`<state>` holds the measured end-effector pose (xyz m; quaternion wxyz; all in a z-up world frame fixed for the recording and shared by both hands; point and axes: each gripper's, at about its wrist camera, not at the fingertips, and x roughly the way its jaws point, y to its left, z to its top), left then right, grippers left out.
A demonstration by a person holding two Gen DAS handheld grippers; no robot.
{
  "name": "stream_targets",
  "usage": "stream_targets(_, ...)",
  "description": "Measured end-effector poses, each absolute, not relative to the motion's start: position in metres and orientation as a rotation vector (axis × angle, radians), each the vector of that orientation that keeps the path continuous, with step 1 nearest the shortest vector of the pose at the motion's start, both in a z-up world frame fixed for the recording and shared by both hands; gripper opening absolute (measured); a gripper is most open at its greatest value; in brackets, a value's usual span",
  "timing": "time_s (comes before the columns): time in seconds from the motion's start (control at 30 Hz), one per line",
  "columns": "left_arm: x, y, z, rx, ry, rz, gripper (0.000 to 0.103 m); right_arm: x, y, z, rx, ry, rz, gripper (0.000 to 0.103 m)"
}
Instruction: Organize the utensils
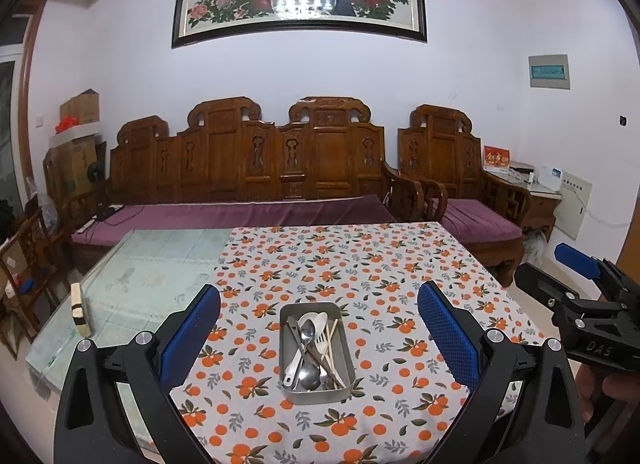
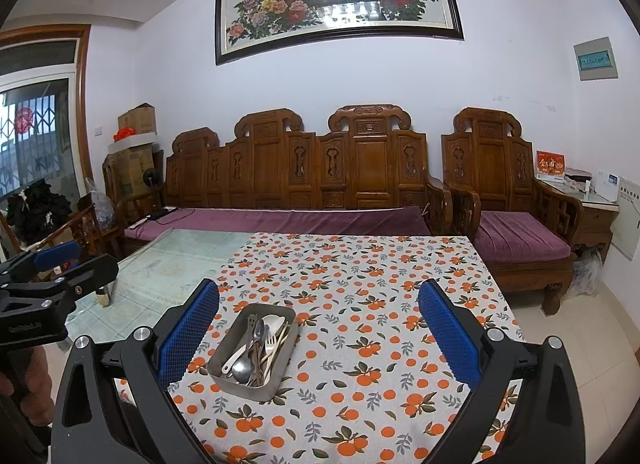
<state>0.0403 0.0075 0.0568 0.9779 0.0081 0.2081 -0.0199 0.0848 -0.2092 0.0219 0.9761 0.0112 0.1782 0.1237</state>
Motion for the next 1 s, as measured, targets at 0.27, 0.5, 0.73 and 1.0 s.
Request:
stream_targets(0.27, 0.0401, 0.0050, 0.0579, 0.019, 0.416, -0.041, 0.095, 0.0849, -0.2092, 0.0230, 0.022, 0.358, 0.249, 0.100)
stream_targets(0.5, 0.0394, 0.0045, 0.0569, 0.018, 0.418, -0.040, 0.095, 0.0851, -0.2092, 0.0240, 0.022, 0.356, 0.253, 0.100)
stream_targets(0.73, 0.0404, 0.0052, 0.0562, 0.015, 0.422, -0.037, 0.095, 0.0853, -0.2082, 0.0247, 0.027, 0.359, 0.259, 0.100)
stream_targets(1.0, 0.0405, 0.0060, 0.0554, 0.013, 0.423, -0.038, 0.095, 0.0850, -0.2063, 0.0262, 0.023, 0.356, 0.259, 0.100)
